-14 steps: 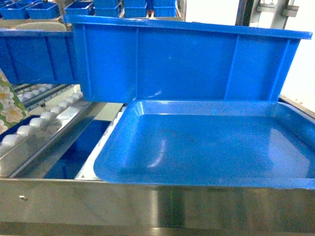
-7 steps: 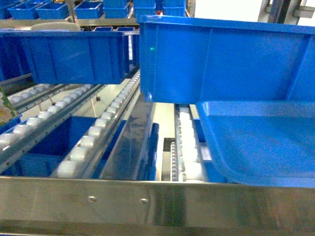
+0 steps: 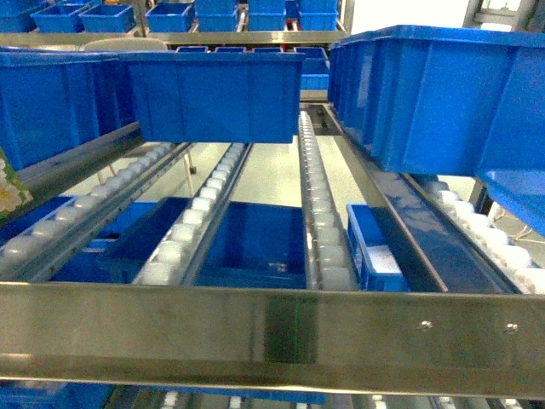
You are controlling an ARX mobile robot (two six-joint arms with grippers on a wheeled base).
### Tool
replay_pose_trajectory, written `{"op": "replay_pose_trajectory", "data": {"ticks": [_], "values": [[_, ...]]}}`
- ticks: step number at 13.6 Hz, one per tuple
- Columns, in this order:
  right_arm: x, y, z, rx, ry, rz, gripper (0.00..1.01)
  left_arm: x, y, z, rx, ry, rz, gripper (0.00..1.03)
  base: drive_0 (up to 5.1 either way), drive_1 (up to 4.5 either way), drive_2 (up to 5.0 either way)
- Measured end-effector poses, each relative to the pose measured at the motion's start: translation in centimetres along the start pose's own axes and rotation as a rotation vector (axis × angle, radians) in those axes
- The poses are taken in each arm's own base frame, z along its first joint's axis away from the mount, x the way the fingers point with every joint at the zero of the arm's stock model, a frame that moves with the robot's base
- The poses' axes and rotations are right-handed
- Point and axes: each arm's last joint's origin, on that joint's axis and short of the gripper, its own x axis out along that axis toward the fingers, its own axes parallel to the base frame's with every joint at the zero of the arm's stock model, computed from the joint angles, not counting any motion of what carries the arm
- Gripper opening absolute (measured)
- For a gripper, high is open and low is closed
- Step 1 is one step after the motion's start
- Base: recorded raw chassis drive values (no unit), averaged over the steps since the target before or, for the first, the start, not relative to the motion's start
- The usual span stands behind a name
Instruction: Move flower gift bag to table near conveyor
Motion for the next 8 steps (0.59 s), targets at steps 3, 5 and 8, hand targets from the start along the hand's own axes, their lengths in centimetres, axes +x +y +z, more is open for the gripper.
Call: {"op": "replay_pose_trajectory", "data": {"ticks": [3, 5, 8], "values": [[0.0, 0.0, 0.0, 0.0, 0.0, 0.0, 0.02, -0.01, 0.0, 0.0, 0.0, 0.0, 0.0, 0.02, -4.6, 0.79, 3.9], [0.0, 0.0, 0.0, 0.0, 0.0, 0.0, 0.02, -0.01, 0.01, 0.03, 0.0, -0.002, 0.001, 0.02, -4.6, 0.77, 3.9], [0.0, 0.0, 0.0, 0.0, 0.0, 0.0, 0.02, -0.01, 0.0, -0.02, 0.001, 0.002, 0.0, 0.02, -4.7, 0.73, 3.8]]}}
